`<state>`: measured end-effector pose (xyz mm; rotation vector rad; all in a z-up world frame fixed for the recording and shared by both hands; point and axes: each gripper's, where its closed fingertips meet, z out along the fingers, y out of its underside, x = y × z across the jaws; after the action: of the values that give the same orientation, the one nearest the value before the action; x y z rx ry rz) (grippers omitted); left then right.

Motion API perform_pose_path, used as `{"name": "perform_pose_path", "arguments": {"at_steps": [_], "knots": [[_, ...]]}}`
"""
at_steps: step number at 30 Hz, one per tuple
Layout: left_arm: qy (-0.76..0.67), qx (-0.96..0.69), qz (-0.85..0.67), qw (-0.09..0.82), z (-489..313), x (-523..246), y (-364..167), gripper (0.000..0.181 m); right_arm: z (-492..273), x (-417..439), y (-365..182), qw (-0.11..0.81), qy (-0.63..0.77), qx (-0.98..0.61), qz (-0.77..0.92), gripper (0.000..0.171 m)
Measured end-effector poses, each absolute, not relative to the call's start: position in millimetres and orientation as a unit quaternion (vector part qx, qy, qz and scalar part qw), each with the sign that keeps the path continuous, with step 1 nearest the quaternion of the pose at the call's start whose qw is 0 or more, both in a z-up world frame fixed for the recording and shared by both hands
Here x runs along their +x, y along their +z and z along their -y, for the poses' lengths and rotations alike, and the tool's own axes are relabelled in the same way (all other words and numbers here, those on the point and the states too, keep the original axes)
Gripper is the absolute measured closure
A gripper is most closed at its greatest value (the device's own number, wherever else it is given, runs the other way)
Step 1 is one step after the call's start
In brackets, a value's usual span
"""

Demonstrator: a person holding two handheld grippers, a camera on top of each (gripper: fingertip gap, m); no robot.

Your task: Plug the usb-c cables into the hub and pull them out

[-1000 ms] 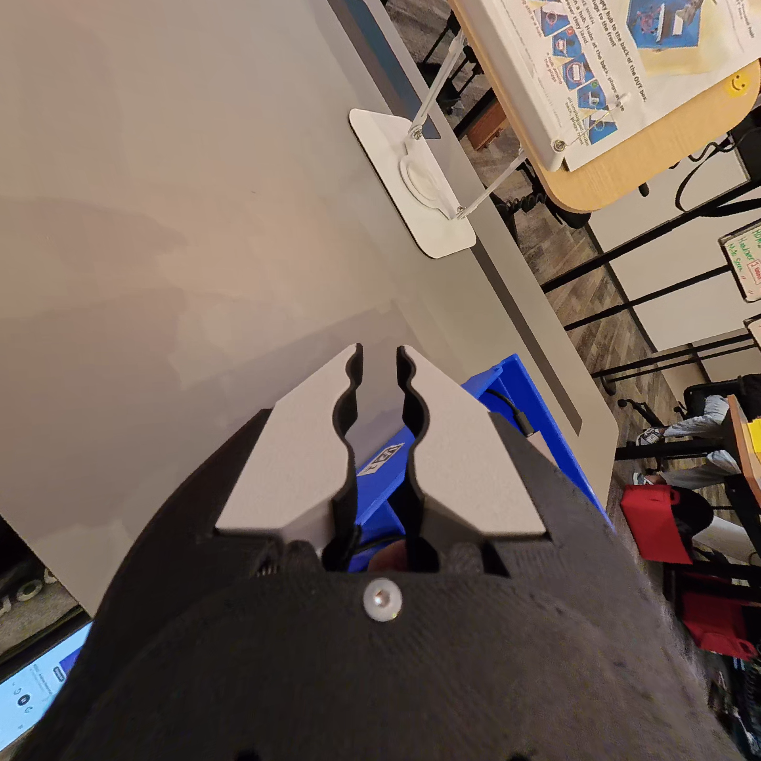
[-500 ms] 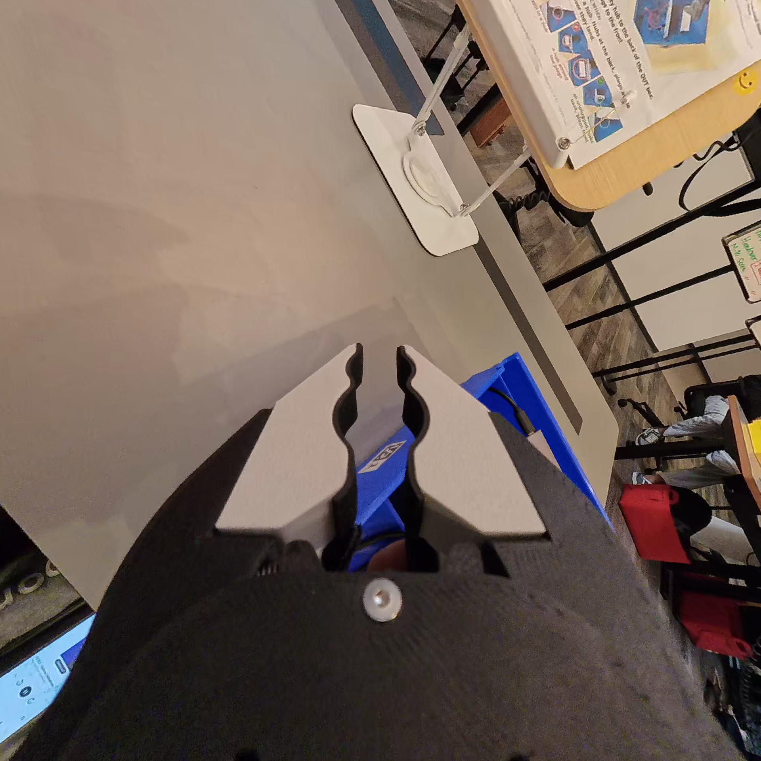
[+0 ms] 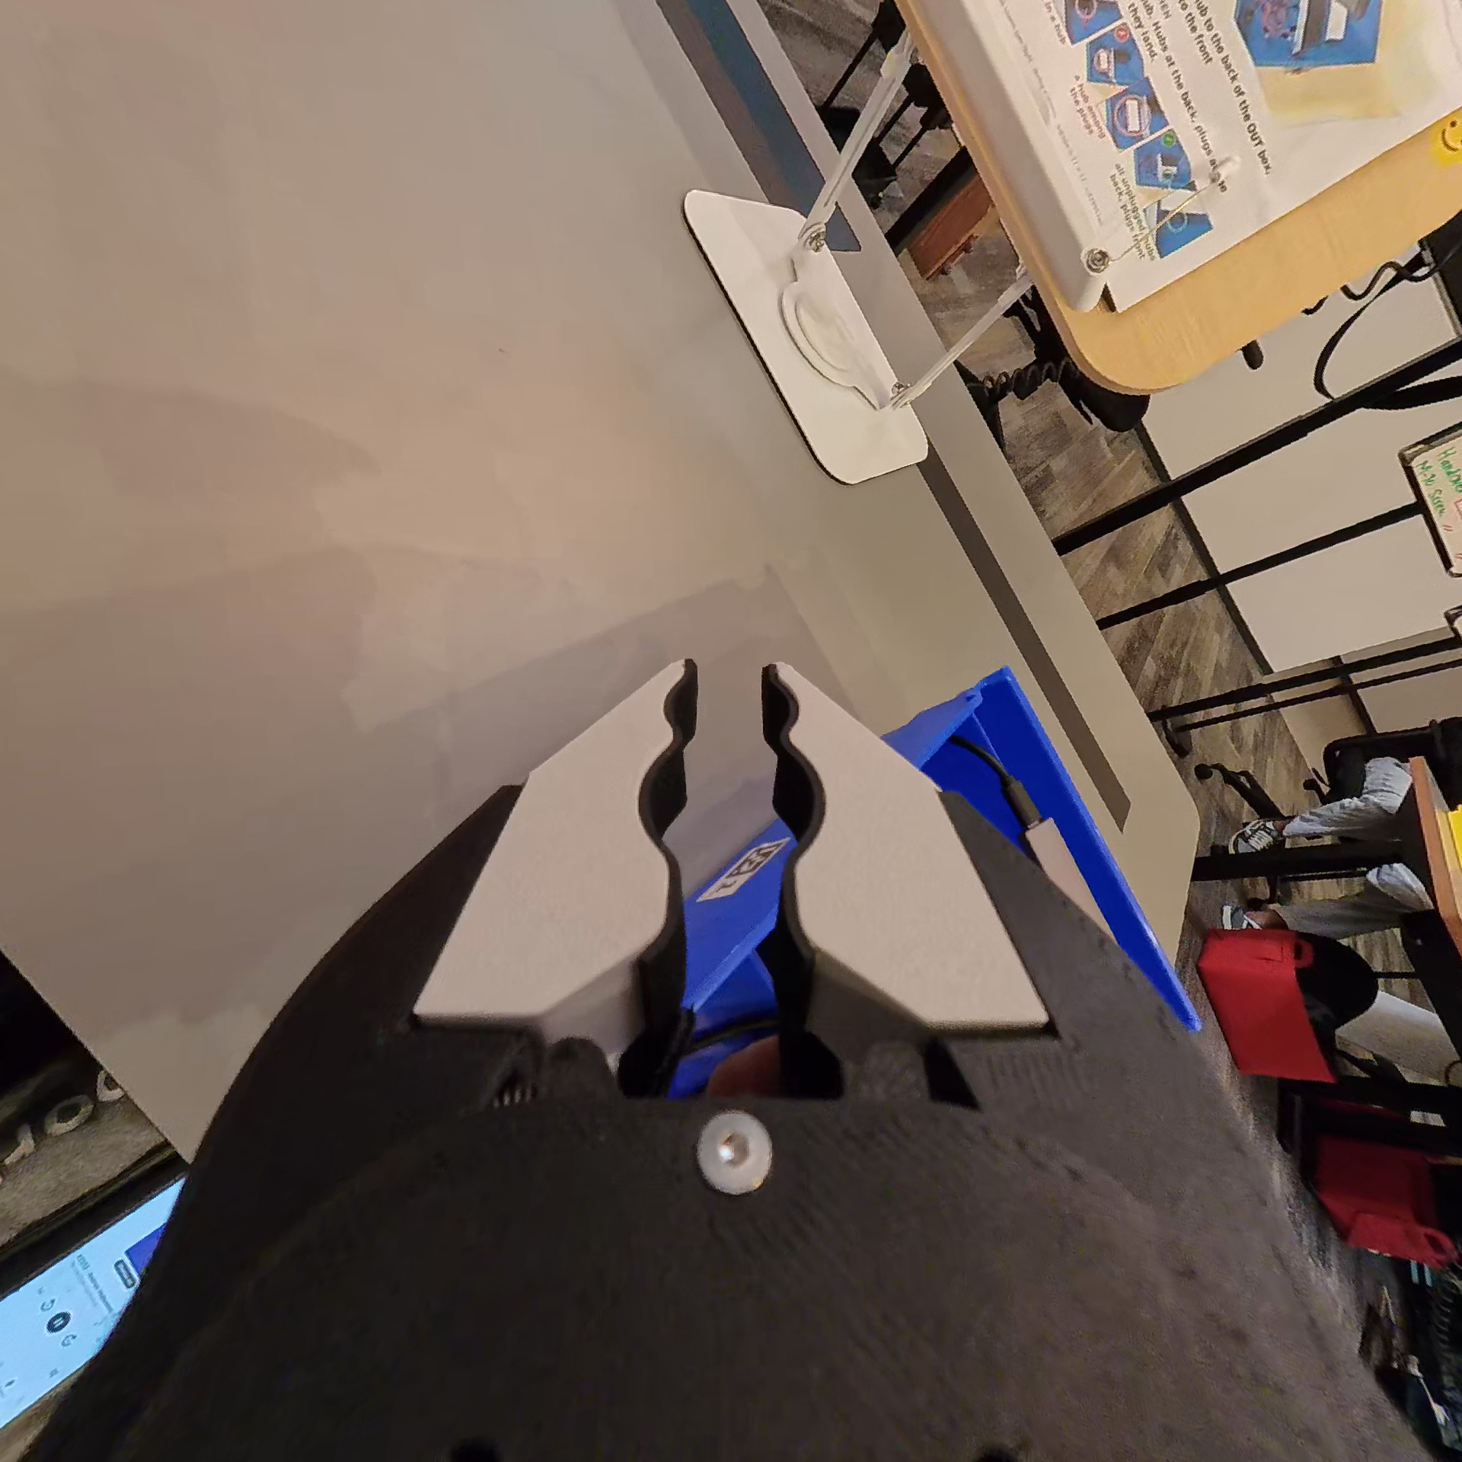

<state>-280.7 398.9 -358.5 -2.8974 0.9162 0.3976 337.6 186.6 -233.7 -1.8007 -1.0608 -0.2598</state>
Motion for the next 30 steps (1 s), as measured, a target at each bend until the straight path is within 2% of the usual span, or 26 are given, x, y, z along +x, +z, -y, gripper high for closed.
{"name": "perform_pose_path", "arguments": {"at_steps": [30], "knots": [[0.104,-0.94,-0.306,0.114,-404,-266,-344,0.171,-188,332,-236,0.486,-0.109,-0.742,0.449,0.157]]}}
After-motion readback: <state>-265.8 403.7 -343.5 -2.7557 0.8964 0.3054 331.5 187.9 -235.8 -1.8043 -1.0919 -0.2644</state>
